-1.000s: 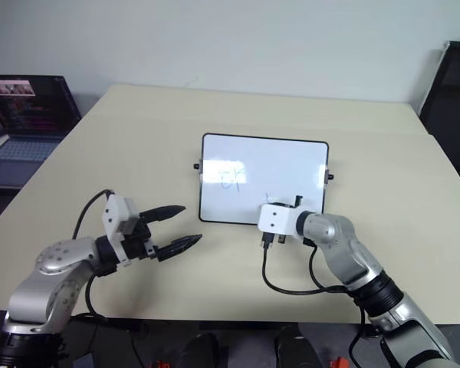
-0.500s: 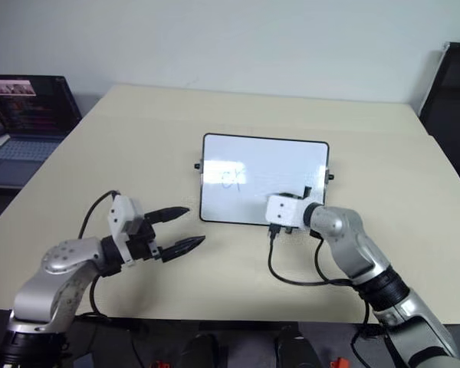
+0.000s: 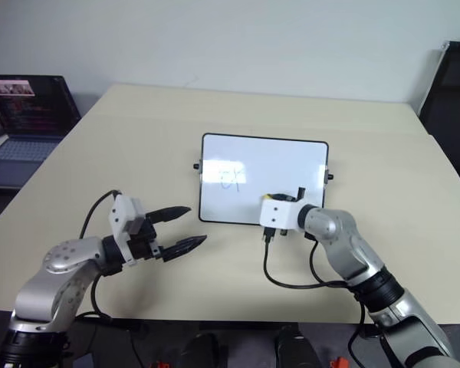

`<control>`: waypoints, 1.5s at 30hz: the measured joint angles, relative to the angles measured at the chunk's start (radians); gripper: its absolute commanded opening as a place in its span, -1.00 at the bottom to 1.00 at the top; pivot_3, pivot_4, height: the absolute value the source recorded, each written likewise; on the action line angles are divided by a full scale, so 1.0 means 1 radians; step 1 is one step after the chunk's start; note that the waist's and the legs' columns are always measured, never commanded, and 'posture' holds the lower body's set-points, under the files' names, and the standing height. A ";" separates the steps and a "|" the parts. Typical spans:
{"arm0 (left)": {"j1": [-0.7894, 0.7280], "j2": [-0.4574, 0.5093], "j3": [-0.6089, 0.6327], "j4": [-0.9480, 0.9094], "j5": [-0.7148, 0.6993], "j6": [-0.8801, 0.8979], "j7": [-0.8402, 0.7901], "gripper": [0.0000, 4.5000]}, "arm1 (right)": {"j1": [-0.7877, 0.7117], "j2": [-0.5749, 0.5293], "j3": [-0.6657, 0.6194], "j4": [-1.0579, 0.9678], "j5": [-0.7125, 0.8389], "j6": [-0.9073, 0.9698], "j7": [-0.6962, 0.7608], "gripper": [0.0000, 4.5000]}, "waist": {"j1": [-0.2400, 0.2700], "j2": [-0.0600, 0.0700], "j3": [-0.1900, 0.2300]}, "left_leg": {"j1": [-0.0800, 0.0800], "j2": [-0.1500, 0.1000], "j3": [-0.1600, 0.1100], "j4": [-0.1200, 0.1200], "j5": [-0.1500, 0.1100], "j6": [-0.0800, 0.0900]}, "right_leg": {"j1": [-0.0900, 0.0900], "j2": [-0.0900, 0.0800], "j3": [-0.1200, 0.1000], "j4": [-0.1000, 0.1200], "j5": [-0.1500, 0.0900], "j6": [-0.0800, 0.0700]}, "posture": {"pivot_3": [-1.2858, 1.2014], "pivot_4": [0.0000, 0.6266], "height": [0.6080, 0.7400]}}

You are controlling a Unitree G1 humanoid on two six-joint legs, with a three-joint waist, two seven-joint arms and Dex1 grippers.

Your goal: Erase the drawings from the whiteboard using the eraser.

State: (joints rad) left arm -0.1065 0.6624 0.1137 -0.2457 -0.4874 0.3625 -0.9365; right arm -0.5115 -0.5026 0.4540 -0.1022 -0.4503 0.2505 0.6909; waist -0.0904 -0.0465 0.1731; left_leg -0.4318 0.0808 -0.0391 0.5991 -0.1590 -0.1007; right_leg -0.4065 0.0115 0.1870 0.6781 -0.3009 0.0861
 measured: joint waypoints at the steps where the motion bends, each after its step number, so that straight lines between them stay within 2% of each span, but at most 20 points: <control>1: 0.000 0.000 0.000 0.000 0.000 0.000 0.000 1.00 | 0.008 -0.004 0.000 -0.010 0.000 0.005 0.011 -0.50 | 0.001 0.000 0.000 | 0.000 0.000 0.000 -0.001 0.000 0.000 | 0.000 0.000 0.000 0.000 0.000 0.000 | 0.03 -0.52 1.00; 18: -0.005 -0.001 -0.001 0.001 0.000 0.000 -0.011 1.00 | 0.085 -0.109 -0.091 -0.066 0.011 0.026 0.039 -0.50 | 0.006 -0.001 0.000 | 0.000 -0.001 -0.001 0.004 0.000 0.000 | 0.002 -0.003 -0.003 -0.001 0.000 0.000 | 0.03 -0.52 1.00; 22: -0.006 -0.001 0.001 0.002 -0.001 0.000 -0.009 1.00 | 0.106 -0.053 -0.135 -0.091 0.061 0.056 0.020 -0.50 | 0.004 0.000 0.000 | 0.000 -0.001 -0.001 0.003 0.000 0.000 | 0.001 -0.003 -0.003 -0.001 0.000 0.000 | 0.03 -0.52 1.00; 25: -0.006 -0.003 0.024 0.008 -0.012 0.000 0.010 1.00 | 0.145 0.031 -0.219 -0.167 0.181 0.124 0.015 -0.50 | 0.004 0.000 0.001 | -0.003 -0.001 -0.001 -0.002 0.000 0.000 | 0.002 -0.003 -0.004 0.000 0.000 0.000 | 0.03 -0.52 1.00; 29: 0.010 -0.004 0.092 0.021 -0.033 0.007 0.042 1.00 | 0.242 0.082 -0.325 -0.330 0.357 0.220 0.038 -0.50 | 0.007 0.000 0.001 | -0.003 0.000 -0.004 -0.009 -0.002 -0.003 | 0.001 -0.002 -0.008 0.001 -0.005 0.003 | 0.03 -0.52 1.00; 34: 0.018 -0.011 0.133 0.014 -0.072 0.052 0.090 1.00 | 0.345 0.114 -0.363 -0.453 0.490 0.265 0.033 -0.50 | 0.006 0.001 0.001 | -0.003 0.000 -0.005 -0.010 -0.005 -0.006 | 0.001 -0.002 -0.010 0.001 -0.009 0.002 | 0.03 -0.52 1.00; 41: -0.008 -0.011 0.157 0.003 -0.109 0.090 0.139 1.00 | 0.365 0.205 -0.374 -0.474 0.524 0.222 -0.092 -0.50 | 0.006 0.001 0.002 | -0.003 0.000 -0.006 -0.007 -0.005 -0.007 | 0.002 -0.002 -0.010 0.001 -0.011 -0.002 | 0.03 -0.52 1.00; 45: -0.014 -0.012 0.166 -0.018 -0.120 0.092 0.166 1.00 | 0.381 0.215 -0.395 -0.470 0.533 0.177 -0.136 -0.50 | 0.006 0.001 0.002 | -0.003 -0.001 -0.006 -0.007 -0.005 -0.007 | 0.002 -0.002 -0.010 0.001 -0.011 -0.002 | 0.03 -0.52 1.00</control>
State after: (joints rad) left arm -0.1200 0.6499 0.2794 -0.2635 -0.6077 0.4549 -0.7705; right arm -0.1309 -0.2878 0.0587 -0.5721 0.0832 0.4280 0.5551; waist -0.0843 -0.0453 0.1748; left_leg -0.4348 0.0802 -0.0453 0.5922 -0.1636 -0.1073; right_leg -0.4042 0.0090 0.1770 0.6794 -0.3117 0.0840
